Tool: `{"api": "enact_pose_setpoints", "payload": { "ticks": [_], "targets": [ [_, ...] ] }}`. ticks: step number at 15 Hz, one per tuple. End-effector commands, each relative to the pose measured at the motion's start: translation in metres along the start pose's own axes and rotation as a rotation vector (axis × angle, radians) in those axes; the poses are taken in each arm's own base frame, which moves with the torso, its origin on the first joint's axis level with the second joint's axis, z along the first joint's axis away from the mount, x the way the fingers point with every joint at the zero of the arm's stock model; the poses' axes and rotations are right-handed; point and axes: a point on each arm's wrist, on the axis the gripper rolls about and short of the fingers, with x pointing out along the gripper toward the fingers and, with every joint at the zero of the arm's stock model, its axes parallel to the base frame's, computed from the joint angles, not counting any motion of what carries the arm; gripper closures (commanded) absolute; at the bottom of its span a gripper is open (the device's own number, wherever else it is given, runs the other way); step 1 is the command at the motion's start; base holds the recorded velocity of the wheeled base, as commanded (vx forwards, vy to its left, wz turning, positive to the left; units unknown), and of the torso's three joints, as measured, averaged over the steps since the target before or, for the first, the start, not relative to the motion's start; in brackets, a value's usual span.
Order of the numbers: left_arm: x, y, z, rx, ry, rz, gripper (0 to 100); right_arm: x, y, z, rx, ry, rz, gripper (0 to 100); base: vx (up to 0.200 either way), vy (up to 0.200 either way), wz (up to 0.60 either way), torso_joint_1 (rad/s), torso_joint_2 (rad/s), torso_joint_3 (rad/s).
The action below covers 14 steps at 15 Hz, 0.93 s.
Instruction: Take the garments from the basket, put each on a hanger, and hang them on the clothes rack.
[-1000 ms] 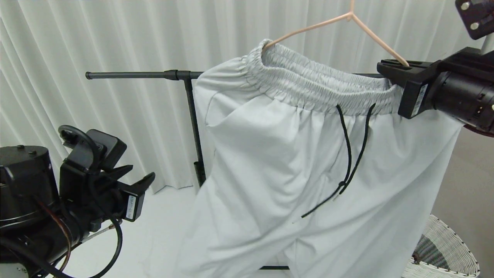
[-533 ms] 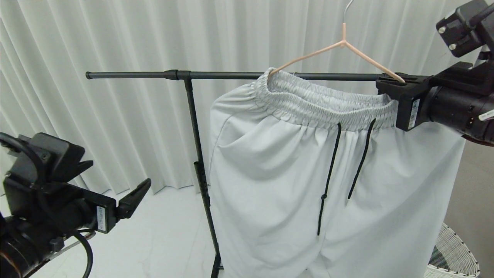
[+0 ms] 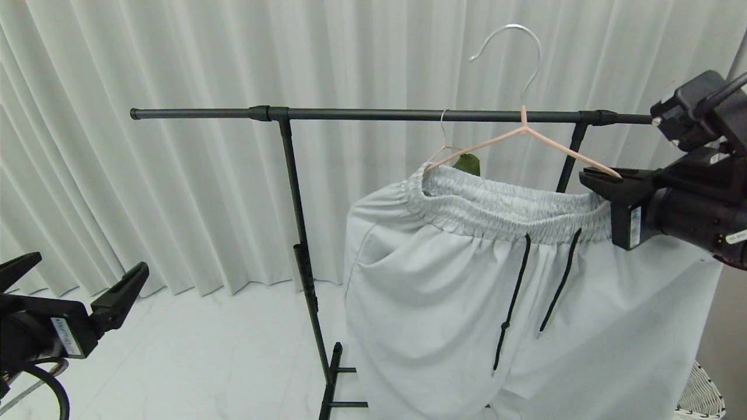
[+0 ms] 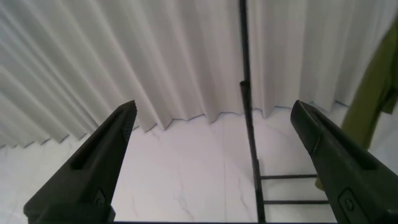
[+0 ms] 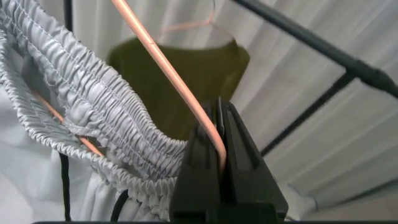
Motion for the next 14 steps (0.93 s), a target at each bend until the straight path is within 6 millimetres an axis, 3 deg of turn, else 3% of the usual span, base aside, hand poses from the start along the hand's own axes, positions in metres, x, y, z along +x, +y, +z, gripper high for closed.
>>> {"api": "enact_pose_setpoints", "payload": {
  "ticks": [1, 7, 14],
  "targets": [
    [-0.002, 0.003, 0.002, -0.018, -0.015, 0.018, 0, -0.020, -0.009, -0.008, 0.000, 0.023, -0.041, 100, 0.000, 0.000, 0.00, 0.000, 0.00, 0.000],
    [0.009, 0.006, 0.003, -0.019, 0.022, 0.058, 0, -0.060, -0.037, -0.032, -0.002, 0.179, -0.173, 100, 0.000, 0.000, 0.00, 0.000, 0.00, 0.000],
    [0.020, 0.013, -0.006, 0.000, 0.095, 0.123, 0, -0.102, -0.072, -0.070, 0.051, 0.396, -0.541, 100, 0.000, 0.000, 0.00, 0.000, 0.00, 0.000]
  ]
}}
